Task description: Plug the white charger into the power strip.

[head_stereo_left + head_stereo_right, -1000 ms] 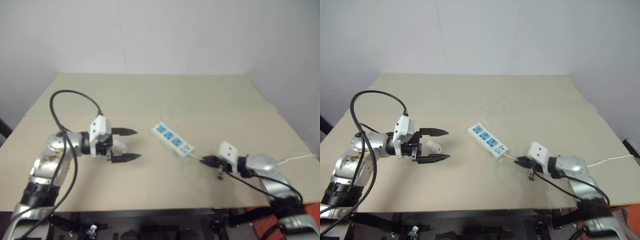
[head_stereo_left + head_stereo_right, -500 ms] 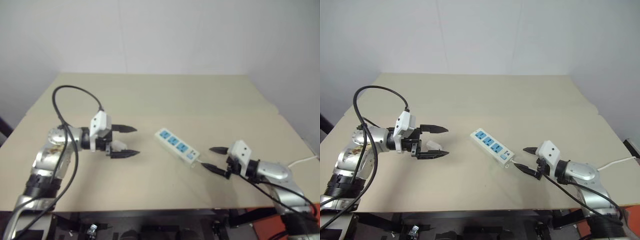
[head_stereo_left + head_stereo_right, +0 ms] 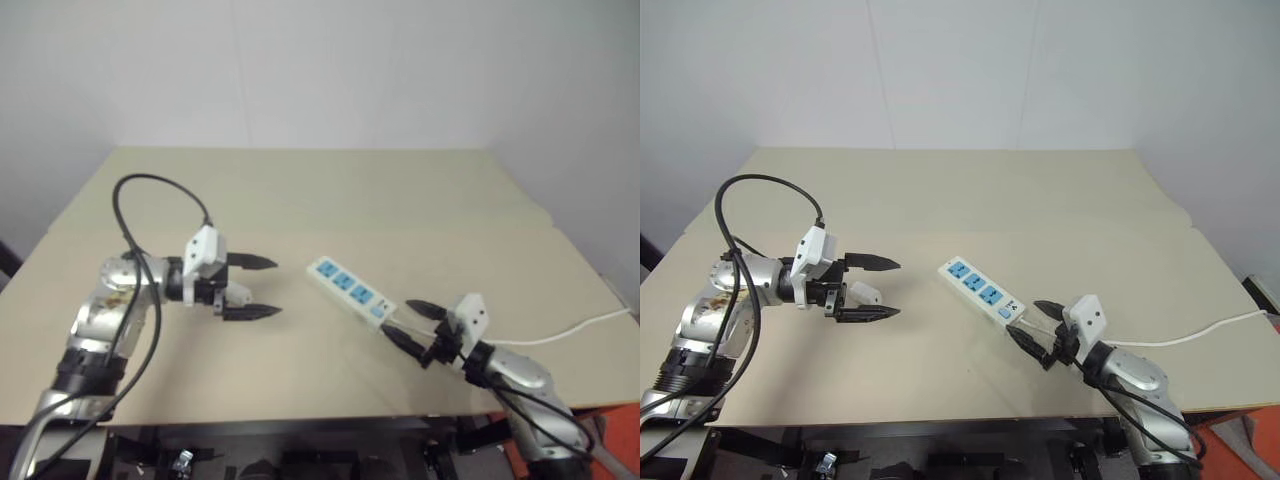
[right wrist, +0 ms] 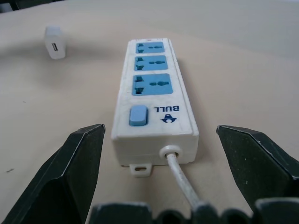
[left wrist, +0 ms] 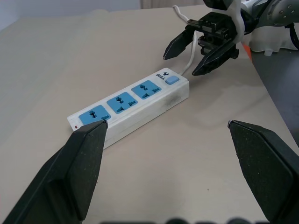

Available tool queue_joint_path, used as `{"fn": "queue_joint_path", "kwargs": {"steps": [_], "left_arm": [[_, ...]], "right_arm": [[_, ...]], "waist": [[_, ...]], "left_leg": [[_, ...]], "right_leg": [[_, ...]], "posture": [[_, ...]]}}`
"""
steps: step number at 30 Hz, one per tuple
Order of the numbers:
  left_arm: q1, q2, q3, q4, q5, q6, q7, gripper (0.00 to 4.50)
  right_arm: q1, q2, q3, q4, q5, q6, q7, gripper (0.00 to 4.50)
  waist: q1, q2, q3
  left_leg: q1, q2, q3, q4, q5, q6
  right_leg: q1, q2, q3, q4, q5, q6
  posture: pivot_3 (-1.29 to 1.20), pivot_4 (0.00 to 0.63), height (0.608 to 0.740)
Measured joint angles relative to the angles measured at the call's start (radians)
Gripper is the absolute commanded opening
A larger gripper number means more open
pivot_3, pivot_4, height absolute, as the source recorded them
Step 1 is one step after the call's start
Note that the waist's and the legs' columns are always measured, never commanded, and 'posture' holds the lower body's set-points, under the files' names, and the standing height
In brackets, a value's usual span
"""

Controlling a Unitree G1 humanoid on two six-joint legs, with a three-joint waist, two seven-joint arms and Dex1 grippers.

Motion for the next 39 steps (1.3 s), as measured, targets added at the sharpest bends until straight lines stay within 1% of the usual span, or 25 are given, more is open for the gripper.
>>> {"fn": "queue_joint_path", "kwargs": {"steps": [9,14,24,25,26,28,32,35,39], "left_arm": [[0.037,0.02,0.005,-0.027,0.0,-0.004,0.018,4.5],[0.059,0.029,0.006,-0.042,0.0,-0.004,0.027,4.5],[0.055,0.03,0.005,-0.041,0.001,-0.017,0.045,4.5],[0.053,0.03,0.005,-0.04,0.002,-0.018,0.045,4.5],[0.051,0.03,0.005,-0.04,0.003,-0.019,0.045,4.5],[0.05,0.03,0.005,-0.038,0.006,-0.02,0.045,4.5],[0.05,0.029,0.005,-0.037,0.018,-0.025,0.048,4.5],[0.049,0.027,0.005,-0.035,0.019,-0.041,0.05,4.5],[-0.007,0.026,0.0,0.017,0.028,-0.051,0.037,4.5]], "right_arm": [[-0.069,0.032,0.048,0.134,-0.04,-0.057,0.012,4.49],[-0.087,0.051,0.053,0.172,-0.04,-0.07,0.027,4.49],[-0.141,0.099,0.057,0.255,-0.062,-0.115,0.018,4.49],[-0.141,0.099,0.057,0.257,-0.066,-0.119,0.019,4.14],[-0.141,0.1,0.057,0.259,-0.068,-0.124,0.022,3.96],[-0.141,0.1,0.057,0.26,-0.069,-0.13,0.025,3.43],[-0.138,0.096,0.059,0.264,-0.083,-0.151,0.03,3.43],[-0.122,0.072,0.064,0.255,-0.082,-0.168,0.062,3.43],[-0.103,0.013,0.078,0.232,-0.053,-0.173,0.17,3.43]], "waist": [[-0.001,0.0,0.0],[0.0,0.0,0.0],[-0.001,0.0,0.0],[-0.001,0.0,0.0],[-0.001,0.0,0.0],[-0.001,0.0,0.0],[-0.001,0.0,0.0],[-0.001,0.0,0.0],[0.002,0.0,0.0]], "left_leg": [[0.0,0.0,0.0,0.0,0.0,0.0],[0.0,0.0,0.0,0.0,0.0,0.0],[0.0,0.0,0.0,0.0,0.0,0.0],[0.0,0.0,0.0,0.0,0.0,0.0],[0.0,0.0,0.0,0.0,0.0,0.0],[0.0,0.0,0.0,0.0,0.0,0.0],[0.0,0.0,0.0,0.0,0.0,0.0],[0.0,0.0,0.0,0.0,0.0,0.0],[0.0,0.0,0.0,0.0,0.0,0.0]], "right_leg": [[0.0,0.0,0.0,0.0,0.0,0.0],[0.0,0.0,0.0,0.0,0.0,0.0],[0.0,0.0,0.0,0.001,0.0,0.0],[0.0,0.0,0.0,0.001,0.0,0.0],[0.0,0.0,0.0,0.001,0.0,0.0],[0.0,0.0,0.0,0.001,0.0,0.0],[0.0,0.0,0.0,0.001,0.0,0.0],[0.0,0.0,0.0,0.0,0.0,0.0],[0.001,0.0,0.0,0.0,0.0,0.0]], "posture": [[0.0,0.15,0.74],[0.0,0.15,0.74],[0.0,0.15,0.74],[0.0,0.15,0.74],[0.0,0.15,0.74],[0.0,0.15,0.74],[0.0,0.15,0.74],[0.0,0.15,0.74],[0.0,0.15,0.74]]}}
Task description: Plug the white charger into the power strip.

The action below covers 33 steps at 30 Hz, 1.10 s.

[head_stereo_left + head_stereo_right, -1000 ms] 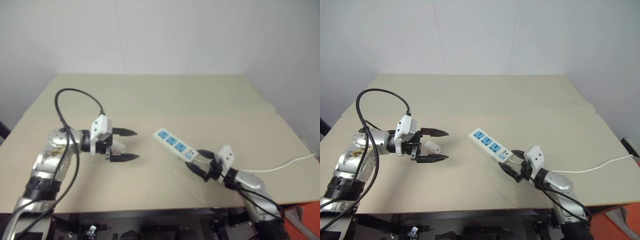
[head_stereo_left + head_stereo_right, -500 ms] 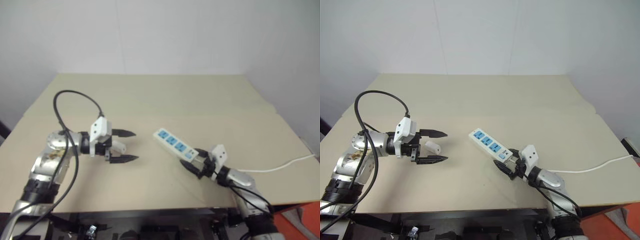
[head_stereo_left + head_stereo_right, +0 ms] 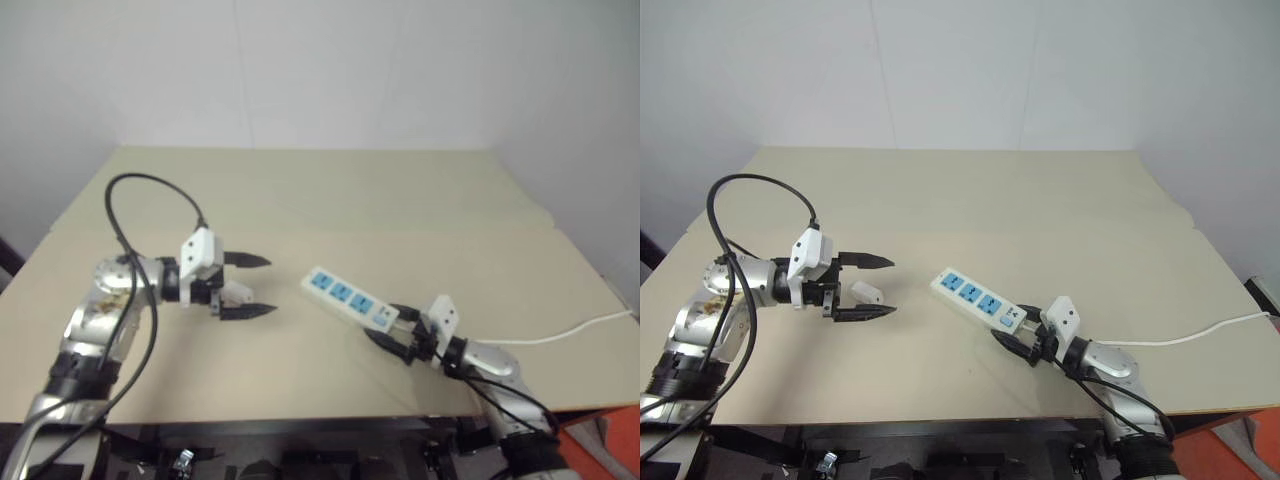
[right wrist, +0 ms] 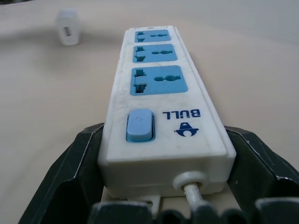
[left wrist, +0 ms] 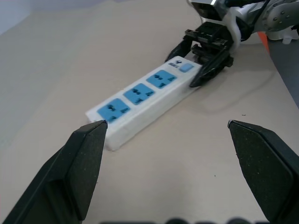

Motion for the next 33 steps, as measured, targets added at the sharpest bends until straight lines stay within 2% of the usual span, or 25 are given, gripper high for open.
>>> {"fn": "queue_joint_path", "kwargs": {"steps": [7,12,15,17,19,23,25,33], "left_arm": [[-0.207,0.002,-0.077,0.223,0.13,-0.136,-0.076,4.5],[-0.432,-0.022,-0.183,0.416,0.265,-0.215,-0.14,4.5],[-0.594,-0.021,-0.292,0.553,0.377,-0.256,-0.228,4.5],[-0.708,-0.02,-0.431,0.661,0.46,-0.317,-0.268,4.5],[-0.763,-0.02,-0.546,0.714,0.478,-0.369,-0.278,4.5],[-0.79,-0.018,-0.733,0.782,0.486,-0.467,-0.282,4.5],[-0.79,-0.02,-0.782,0.82,0.508,-0.511,-0.282,4.5],[-0.782,-0.088,-0.78,0.911,0.612,-0.604,-0.282,4.5]], "right_arm": [[-0.042,-0.116,0.05,-0.006,0.038,-0.009,0.263,3.43],[-0.137,-0.125,0.125,0.031,0.034,-0.003,0.384,3.43],[-0.195,-0.109,0.161,0.054,0.035,0.076,0.402,3.43],[-0.231,-0.098,0.186,0.072,0.024,0.125,0.407,3.43],[-0.244,-0.09,0.205,0.081,0.007,0.142,0.406,3.43],[-0.246,-0.082,0.211,0.084,-0.004,0.163,0.404,3.43],[-0.246,-0.08,0.21,0.079,-0.004,0.178,0.4,3.43],[-0.232,-0.086,0.21,0.044,-0.011,0.203,0.376,3.43]], "waist": [[-0.003,0.0,0.0],[-0.003,0.0,0.0],[-0.005,0.0,0.0],[-0.006,0.0,0.0],[-0.006,0.0,0.0],[-0.008,0.0,0.0],[-0.008,0.0,0.0],[-0.007,0.0,0.0]], "left_leg": [[0.0,0.0,0.0,0.0,0.0,0.0],[-0.001,0.0,-0.001,0.001,0.0,0.0],[-0.001,0.0,-0.001,0.0,0.0,0.0],[-0.001,0.0,-0.001,0.0,0.0,0.0],[-0.001,0.001,-0.001,0.0,0.0,0.001],[-0.001,0.001,0.0,0.0,0.0,0.001],[-0.001,0.001,0.0,0.001,0.0,0.001],[-0.001,0.001,0.0,0.001,-0.001,0.001]], "right_leg": [[0.0,0.001,0.0,0.0,0.0,0.0],[0.0,0.002,0.0,-0.001,0.0,0.0],[0.0,0.002,0.0,-0.002,0.0,0.0],[-0.001,0.003,0.0,-0.002,0.0,0.0],[-0.001,0.003,0.001,-0.002,0.0,0.0],[-0.002,0.003,0.002,0.0,0.0,0.0],[-0.002,0.003,0.002,0.0,0.0,0.0],[-0.002,0.003,0.002,0.001,0.0,0.0]], "posture": [[0.0,0.15,0.74],[0.0,0.15,0.74],[0.0,0.15,0.74],[0.0,0.15,0.74],[0.0,0.15,0.74],[0.0,0.15,0.74],[0.0,0.15,0.74],[0.0,0.15,0.74]]}}
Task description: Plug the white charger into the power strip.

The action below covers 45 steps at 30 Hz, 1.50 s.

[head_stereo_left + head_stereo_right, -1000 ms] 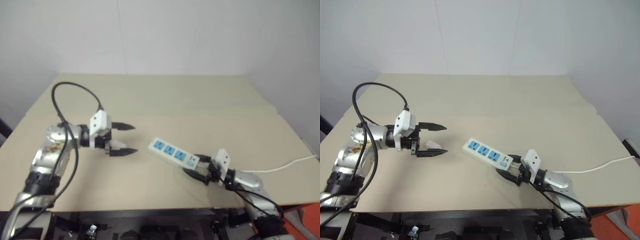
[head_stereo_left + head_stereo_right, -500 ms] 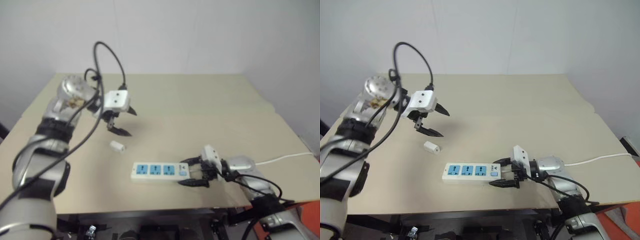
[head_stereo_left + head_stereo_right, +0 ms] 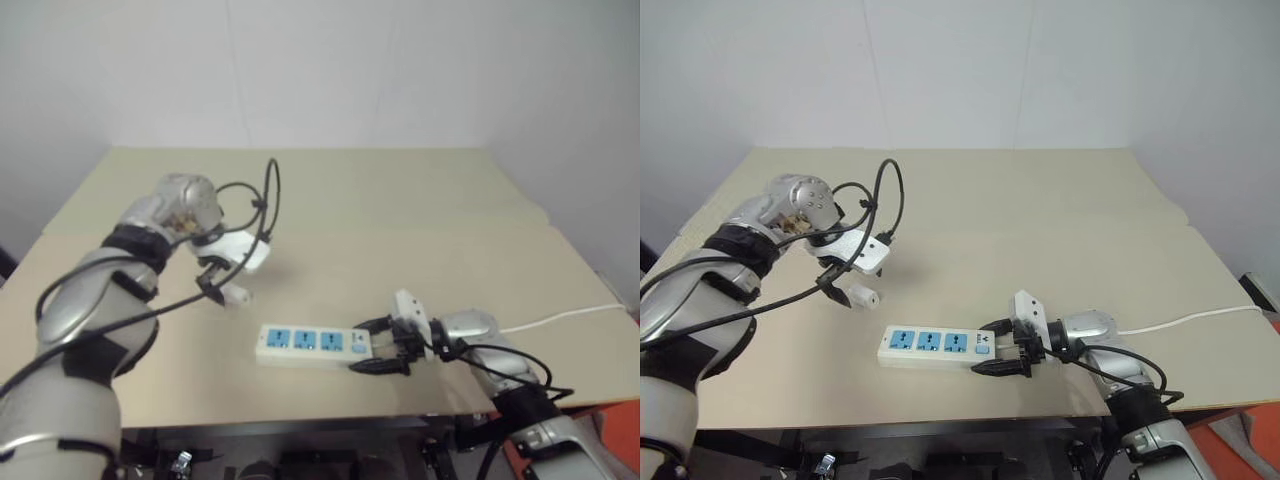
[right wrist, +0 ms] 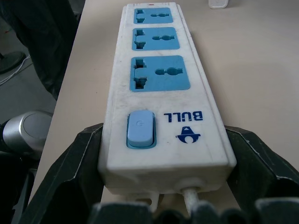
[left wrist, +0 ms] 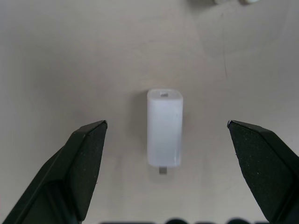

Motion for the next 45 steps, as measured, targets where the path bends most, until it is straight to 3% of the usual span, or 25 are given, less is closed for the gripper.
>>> {"fn": "queue_joint_path", "kwargs": {"steps": [11,30,34,42,45], "left_arm": [[0.065,-0.043,0.047,0.052,0.128,-0.062,0.049,4.5],[0.069,-0.12,0.112,0.097,0.223,-0.104,0.078,4.5],[0.068,-0.124,0.125,0.114,0.235,-0.111,0.086,3.63],[0.056,-0.126,0.125,0.147,0.284,-0.156,0.132,1.02],[0.055,-0.127,0.129,0.153,0.288,-0.166,0.138,1.02]], "right_arm": [[0.033,-0.011,-0.004,-0.056,-0.005,0.017,-0.038,3.43],[0.043,-0.01,-0.001,-0.074,-0.005,0.025,-0.066,3.43],[0.045,-0.011,0.0,-0.081,-0.009,0.03,-0.072,3.43],[0.045,-0.01,0.003,-0.083,-0.012,0.031,-0.077,3.43],[0.045,-0.01,0.003,-0.082,-0.012,0.031,-0.077,3.43]], "waist": [[0.003,0.0,0.0],[0.002,0.0,0.0],[0.001,0.0,0.0],[0.001,-0.001,-0.001],[0.001,-0.001,-0.001]], "left_leg": [[0.0,0.0,0.0,0.0,0.0,0.0],[0.001,0.0,0.0,0.001,0.0,0.0],[0.001,0.0,0.0,0.001,0.0,0.0],[0.002,0.0,0.0,0.001,0.0,0.0],[0.002,0.0,0.0,0.001,0.0,0.0]], "right_leg": [[0.0,0.0,0.0,0.0,0.0,0.0],[0.001,0.0,0.0,0.001,0.0,0.0],[0.001,0.0,0.0,0.001,0.0,0.0],[0.002,0.0,0.0,0.002,0.0,0.0],[0.002,0.0,0.0,0.002,0.0,0.0]], "posture": [[0.0,0.15,0.74],[0.0,0.15,0.74],[0.0,0.15,0.74],[0.0,0.15,0.74],[0.0,0.15,0.74]]}}
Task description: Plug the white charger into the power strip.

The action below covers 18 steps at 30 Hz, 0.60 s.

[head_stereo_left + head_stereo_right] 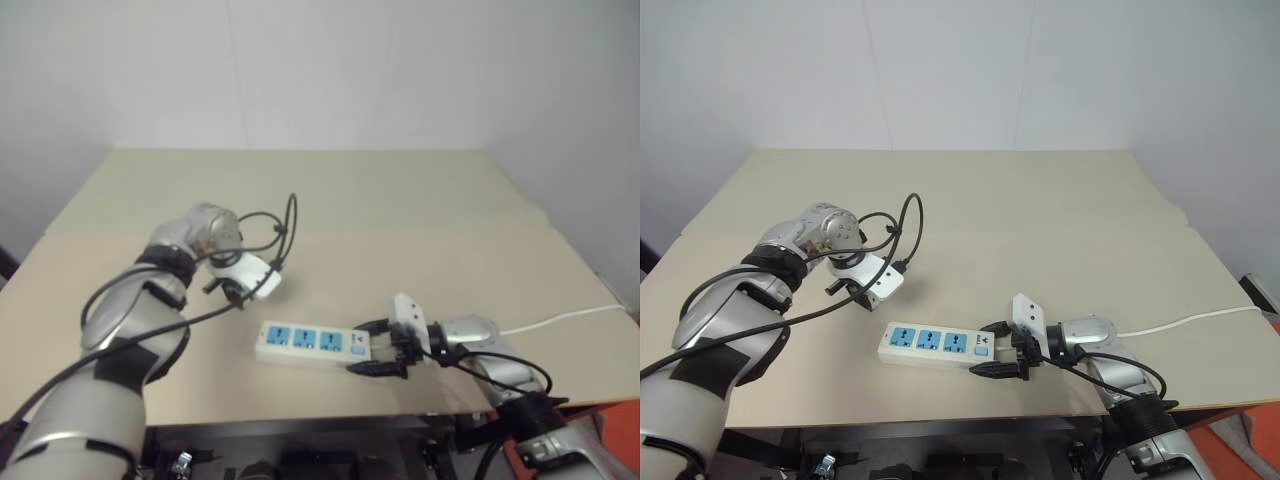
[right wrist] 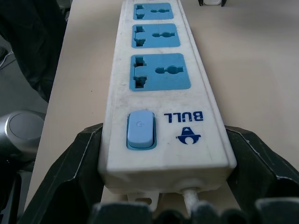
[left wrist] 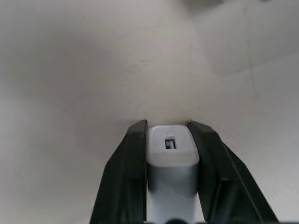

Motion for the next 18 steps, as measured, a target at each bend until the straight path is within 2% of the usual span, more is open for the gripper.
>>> {"fn": "queue_joint_path", "kwargs": {"steps": [5,9,12,15,18], "left_arm": [[-0.005,0.003,0.032,0.007,-0.01,-0.005,0.009,1.02],[-0.071,0.03,0.14,0.005,-0.099,0.019,-0.054,1.02],[-0.116,0.052,0.276,-0.027,-0.279,0.108,-0.118,1.02],[-0.131,0.062,0.402,-0.115,-0.511,0.288,-0.135,1.02],[-0.039,0.05,0.556,-0.298,-0.748,0.526,-0.135,1.02]], "right_arm": [[-0.001,0.0,0.0,0.0,0.0,-0.002,0.001,3.43],[-0.001,0.0,0.002,0.002,-0.001,-0.015,0.003,3.43],[-0.003,0.0,0.003,0.005,-0.001,-0.017,0.004,3.43],[-0.005,0.0,0.004,0.01,-0.001,-0.021,0.006,3.43],[-0.009,0.006,0.009,0.02,-0.003,-0.029,0.005,3.43]], "waist": [[0.0,0.0,0.0],[-0.003,0.0,0.0],[-0.003,0.0,0.0],[-0.003,0.0,0.0],[-0.007,0.002,-0.001]], "left_leg": [[-0.001,0.0,0.0,0.0,0.0,0.0],[-0.001,0.0,0.0,0.0,0.0,0.0],[-0.002,0.0,-0.001,0.0,0.0,0.0],[-0.001,0.001,-0.001,0.0,0.0,0.0],[0.0,0.001,-0.001,0.0,0.0,0.0]], "right_leg": [[0.0,0.0,0.0,0.0,0.0,0.0],[-0.001,0.0,0.0,0.0,0.0,0.0],[-0.001,0.0,-0.001,0.0,0.0,0.0],[-0.001,0.0,-0.001,0.001,0.0,0.0],[0.0,0.0,0.0,0.001,0.0,0.0]], "posture": [[0.0,0.15,0.74],[0.0,0.15,0.74],[0.0,0.15,0.74],[0.0,0.15,0.74],[0.0,0.15,0.74]]}}
